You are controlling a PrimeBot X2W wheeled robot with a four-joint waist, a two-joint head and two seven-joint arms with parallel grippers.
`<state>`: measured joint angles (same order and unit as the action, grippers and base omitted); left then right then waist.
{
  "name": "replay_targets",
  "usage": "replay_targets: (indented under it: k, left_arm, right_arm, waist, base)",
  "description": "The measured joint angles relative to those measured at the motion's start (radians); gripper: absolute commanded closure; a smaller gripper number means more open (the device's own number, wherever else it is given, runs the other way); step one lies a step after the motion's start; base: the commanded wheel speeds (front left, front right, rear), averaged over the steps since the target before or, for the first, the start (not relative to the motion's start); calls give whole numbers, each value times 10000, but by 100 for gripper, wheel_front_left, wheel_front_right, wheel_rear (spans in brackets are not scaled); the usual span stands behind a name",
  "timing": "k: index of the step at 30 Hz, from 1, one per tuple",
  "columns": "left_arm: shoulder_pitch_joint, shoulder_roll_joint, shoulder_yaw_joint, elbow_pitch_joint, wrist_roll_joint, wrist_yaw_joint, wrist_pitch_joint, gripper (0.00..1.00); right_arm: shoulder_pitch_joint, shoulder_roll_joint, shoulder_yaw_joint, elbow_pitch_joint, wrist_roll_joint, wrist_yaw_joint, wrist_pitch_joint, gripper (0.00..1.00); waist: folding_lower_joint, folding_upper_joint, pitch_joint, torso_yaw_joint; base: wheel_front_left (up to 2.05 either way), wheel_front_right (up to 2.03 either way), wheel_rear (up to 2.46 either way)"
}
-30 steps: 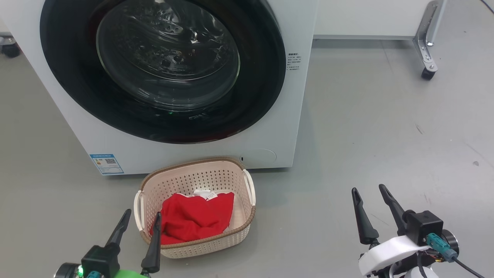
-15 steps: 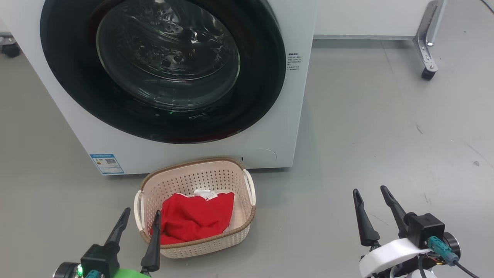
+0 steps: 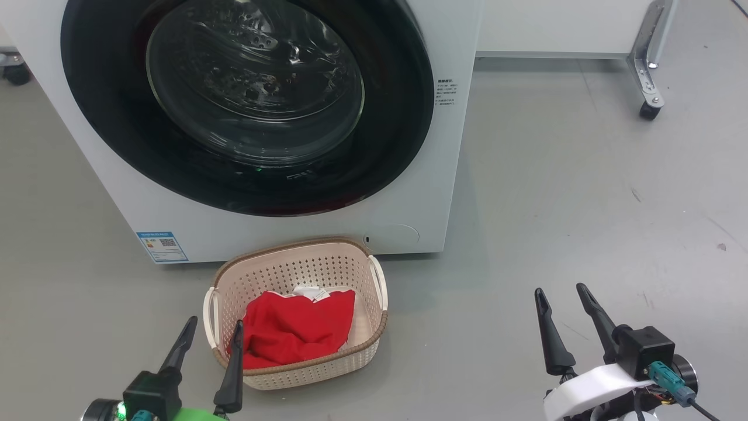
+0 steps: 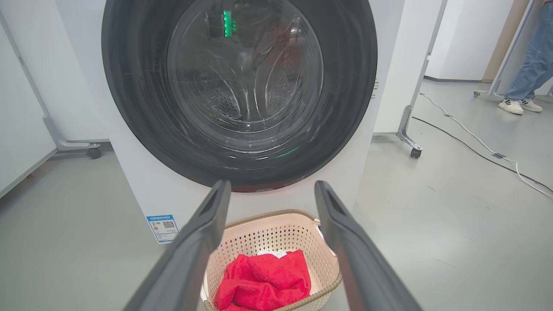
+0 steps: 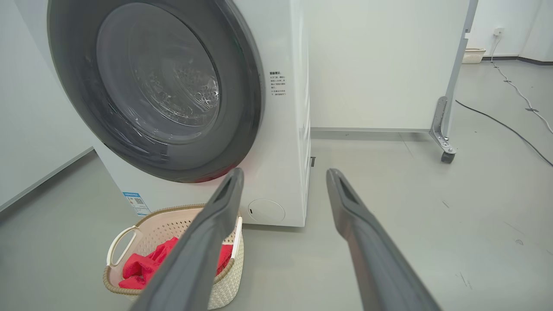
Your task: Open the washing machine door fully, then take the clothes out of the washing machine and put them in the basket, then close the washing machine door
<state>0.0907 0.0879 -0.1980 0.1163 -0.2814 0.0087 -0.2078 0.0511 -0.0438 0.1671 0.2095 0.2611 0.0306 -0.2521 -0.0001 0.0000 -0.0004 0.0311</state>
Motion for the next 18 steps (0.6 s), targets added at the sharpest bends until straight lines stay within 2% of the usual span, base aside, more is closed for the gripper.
replay_targets:
  k: [1, 14, 18]
  left_arm:
    - [12, 0, -6, -4, 0, 12, 0, 100]
    - [378, -357, -199, 1482, 0, 13, 13, 100]
    - [401, -387, -198, 1590, -230, -13, 56, 100]
  right_arm:
    - [2, 0, 2, -4, 2, -35, 0, 100]
    - [743, 182, 54, 1407, 0, -40, 15, 100]
    - [843, 190, 54, 1478, 217, -38, 17, 100]
  waist:
    - [0, 0, 3, 3]
    - [0, 0, 5, 3]
    - [0, 0, 7, -6]
  base:
    - [0, 0, 0]
    - [0, 0, 0]
    - [0, 0, 0]
